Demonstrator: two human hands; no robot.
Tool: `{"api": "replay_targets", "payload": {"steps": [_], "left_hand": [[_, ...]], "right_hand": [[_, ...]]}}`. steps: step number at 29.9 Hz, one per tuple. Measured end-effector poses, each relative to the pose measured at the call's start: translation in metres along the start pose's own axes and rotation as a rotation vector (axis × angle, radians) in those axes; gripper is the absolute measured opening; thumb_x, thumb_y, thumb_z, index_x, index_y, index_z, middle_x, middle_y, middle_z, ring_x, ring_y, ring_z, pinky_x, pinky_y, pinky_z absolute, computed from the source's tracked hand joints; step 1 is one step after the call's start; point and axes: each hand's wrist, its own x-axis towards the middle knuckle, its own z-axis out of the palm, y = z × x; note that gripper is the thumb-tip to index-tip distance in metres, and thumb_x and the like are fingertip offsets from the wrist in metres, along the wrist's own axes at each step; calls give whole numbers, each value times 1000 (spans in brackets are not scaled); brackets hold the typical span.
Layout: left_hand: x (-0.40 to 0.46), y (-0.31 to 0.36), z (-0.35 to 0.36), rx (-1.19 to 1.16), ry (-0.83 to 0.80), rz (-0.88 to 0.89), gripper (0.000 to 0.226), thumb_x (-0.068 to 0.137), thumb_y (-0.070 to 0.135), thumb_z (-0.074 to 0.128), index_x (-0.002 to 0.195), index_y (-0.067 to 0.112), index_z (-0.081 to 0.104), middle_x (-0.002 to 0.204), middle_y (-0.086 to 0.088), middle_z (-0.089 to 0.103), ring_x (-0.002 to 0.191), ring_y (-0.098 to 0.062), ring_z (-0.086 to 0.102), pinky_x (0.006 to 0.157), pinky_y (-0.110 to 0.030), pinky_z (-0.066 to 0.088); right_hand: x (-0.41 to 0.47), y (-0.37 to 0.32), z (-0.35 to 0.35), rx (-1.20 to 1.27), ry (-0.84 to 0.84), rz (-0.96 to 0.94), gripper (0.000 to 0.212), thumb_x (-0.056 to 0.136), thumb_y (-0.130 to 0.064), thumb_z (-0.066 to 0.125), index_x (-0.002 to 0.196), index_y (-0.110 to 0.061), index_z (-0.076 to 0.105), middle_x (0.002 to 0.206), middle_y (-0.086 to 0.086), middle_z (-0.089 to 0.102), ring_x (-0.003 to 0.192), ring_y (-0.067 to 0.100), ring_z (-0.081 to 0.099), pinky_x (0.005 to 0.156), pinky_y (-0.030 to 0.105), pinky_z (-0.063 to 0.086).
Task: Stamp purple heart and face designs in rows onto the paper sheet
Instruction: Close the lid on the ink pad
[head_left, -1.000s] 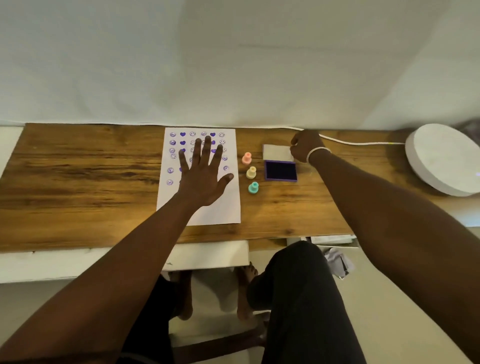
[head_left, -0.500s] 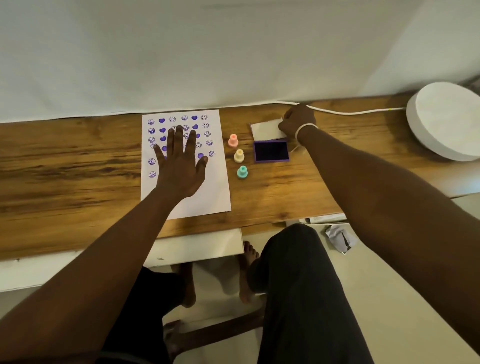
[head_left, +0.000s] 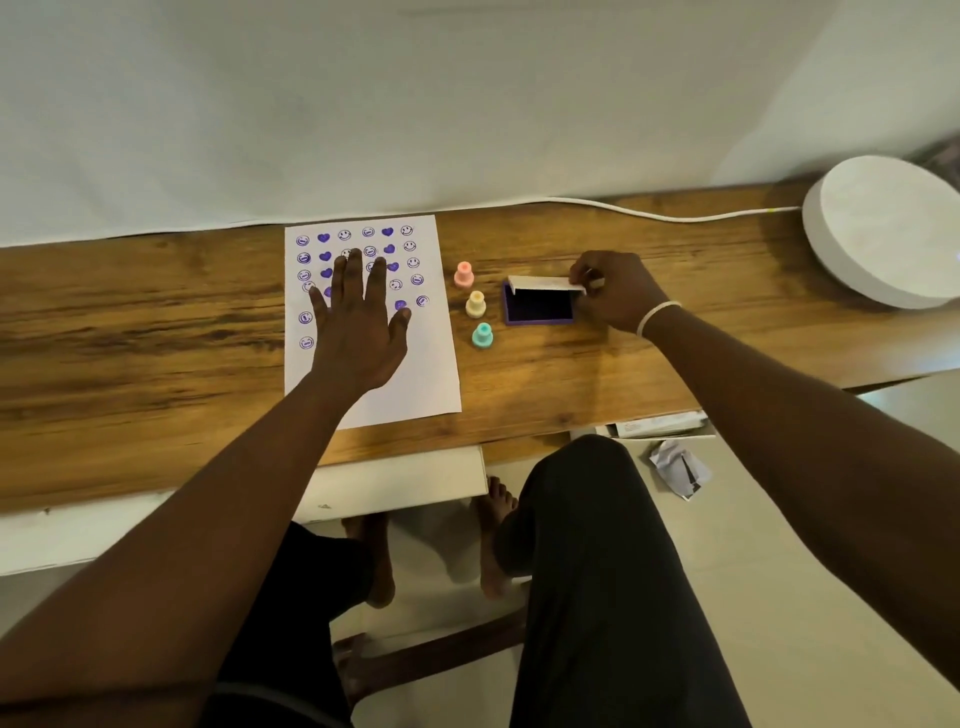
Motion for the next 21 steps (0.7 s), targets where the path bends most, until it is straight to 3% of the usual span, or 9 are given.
{"api": "replay_targets", "payload": {"steps": [6,10,13,17,21], "left_hand": [[-2,-3,-4,-10,5,-5,67,99,40,43,153,10,19,164,-17,9,152,-35,3,119,-61,8],[-3,-3,-6,-22,-7,-17,67,99,41,44,153,10,20,164,-17,8,152,-35,3,119,-60,8],[-6,-5,-7,-38,-17,-17,67,98,42,44,153,10,20,164,-16,8,152,-35,3,119,-60,8],[-8,-9,-7,-49,-16,-14,66,98,41,45,152,10,22,163,-17,11,152,-36,6,118,-62,11],[-8,-9,-8,-57,-8,-27,65,99,40,45,151,10,23,163,-17,11,152,-35,7,118,-61,11]], "right_hand": [[0,-10,-11,-233,-193,-139,37,69,-11,73,104,-10,61,79,-6,52,82,31,62,77,35,54],[-1,-11,-12,-251,-255,-164,47,69,-26,80,109,-10,60,98,2,58,88,26,56,78,34,51],[3,-10,-10,-295,-263,-167,40,73,-30,79,104,-12,62,112,11,66,92,30,60,79,34,51],[8,-15,-12,-305,-257,-119,39,76,-26,77,109,-10,63,120,13,66,94,29,60,83,32,50],[6,-22,-12,-310,-243,-126,48,73,-28,78,115,-10,63,120,13,66,96,30,63,85,39,54]]}}
